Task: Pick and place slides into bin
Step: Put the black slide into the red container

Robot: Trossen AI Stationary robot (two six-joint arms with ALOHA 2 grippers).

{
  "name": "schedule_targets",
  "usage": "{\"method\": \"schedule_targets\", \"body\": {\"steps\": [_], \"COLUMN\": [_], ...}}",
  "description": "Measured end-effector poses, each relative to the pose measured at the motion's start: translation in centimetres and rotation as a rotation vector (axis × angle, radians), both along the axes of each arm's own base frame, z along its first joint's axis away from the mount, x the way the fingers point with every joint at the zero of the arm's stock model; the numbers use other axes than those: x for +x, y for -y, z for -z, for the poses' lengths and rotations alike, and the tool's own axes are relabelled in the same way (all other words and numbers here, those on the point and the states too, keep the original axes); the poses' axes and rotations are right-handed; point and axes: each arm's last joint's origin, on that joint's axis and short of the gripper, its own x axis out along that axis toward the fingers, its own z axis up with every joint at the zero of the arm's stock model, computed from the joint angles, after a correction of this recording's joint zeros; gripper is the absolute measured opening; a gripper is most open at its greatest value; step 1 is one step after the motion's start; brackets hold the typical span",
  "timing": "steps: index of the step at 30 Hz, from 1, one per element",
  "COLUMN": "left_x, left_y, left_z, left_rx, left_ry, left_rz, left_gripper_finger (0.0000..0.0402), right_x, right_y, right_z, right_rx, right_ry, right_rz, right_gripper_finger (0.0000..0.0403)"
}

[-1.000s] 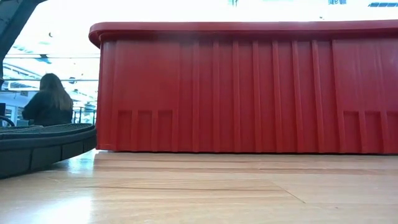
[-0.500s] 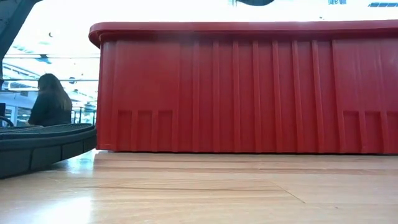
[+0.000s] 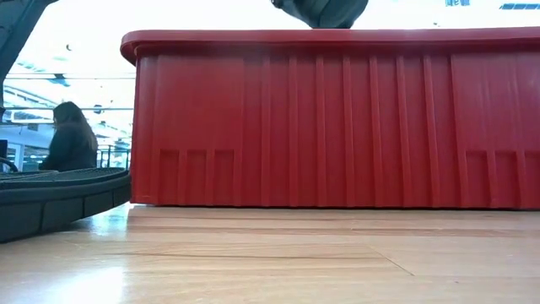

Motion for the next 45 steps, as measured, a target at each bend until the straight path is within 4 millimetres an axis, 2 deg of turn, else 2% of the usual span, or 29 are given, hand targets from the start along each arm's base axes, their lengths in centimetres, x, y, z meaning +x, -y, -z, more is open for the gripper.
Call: {"method": "schedule_targets", "body": {"steps": [8, 12, 15, 19, 26, 32, 37, 45], "left_x": [-0.5, -0.6, -0.6, -0.7, -0.7, -0.8, 0.0, 0.8], "left_y": [0.2, 0.3, 0.3, 0.4, 0.3, 0.4, 0.2, 0.6], "left_z": [0.9, 0.9, 0.9, 1.1, 1.7, 1.8, 2.9, 3.6], "left_rx": [0.006, -0.009, -0.016, -0.021, -0.049, -0.063, -0.069, -0.050], "left_ry": [-0.098, -0.099, -0.096, -0.116, -0.157, -0.172, -0.208, -0.221], "left_rz": [0.025, 0.056, 0.069, 0.074, 0.088, 0.089, 0.081, 0.094], "left_gripper_finger": [0.0000, 0.0000, 0.0000, 0.0000, 0.0000, 0.0000, 0.0000, 0.0000], "right_x": [-1.8, -1.8, -1.0, 1.3, 5.3, 7.9, 9.3, 10.0], "right_y": [0.8, 1.8, 2.7, 4.1, 5.3, 6.3, 6.7, 7.1], "right_z": [-5.0, -7.1, -8.1, -8.7, -10.8, -10.6, -10.2, -9.1], "right_rx": [0.035, 0.116, 0.171, 0.225, 0.119, 0.097, 0.066, 0.035], "right_ry": [-0.446, -0.622, -0.773, -0.928, -0.921, -0.986, -1.035, -1.143], "right_rz": [-0.024, -0.091, -0.155, -0.271, -0.413, -0.483, -0.498, -0.457], "right_gripper_finger": [0.0171, 0.0171, 0.0171, 0.0171, 0.0171, 0.0171, 0.0171, 0.0171]}}
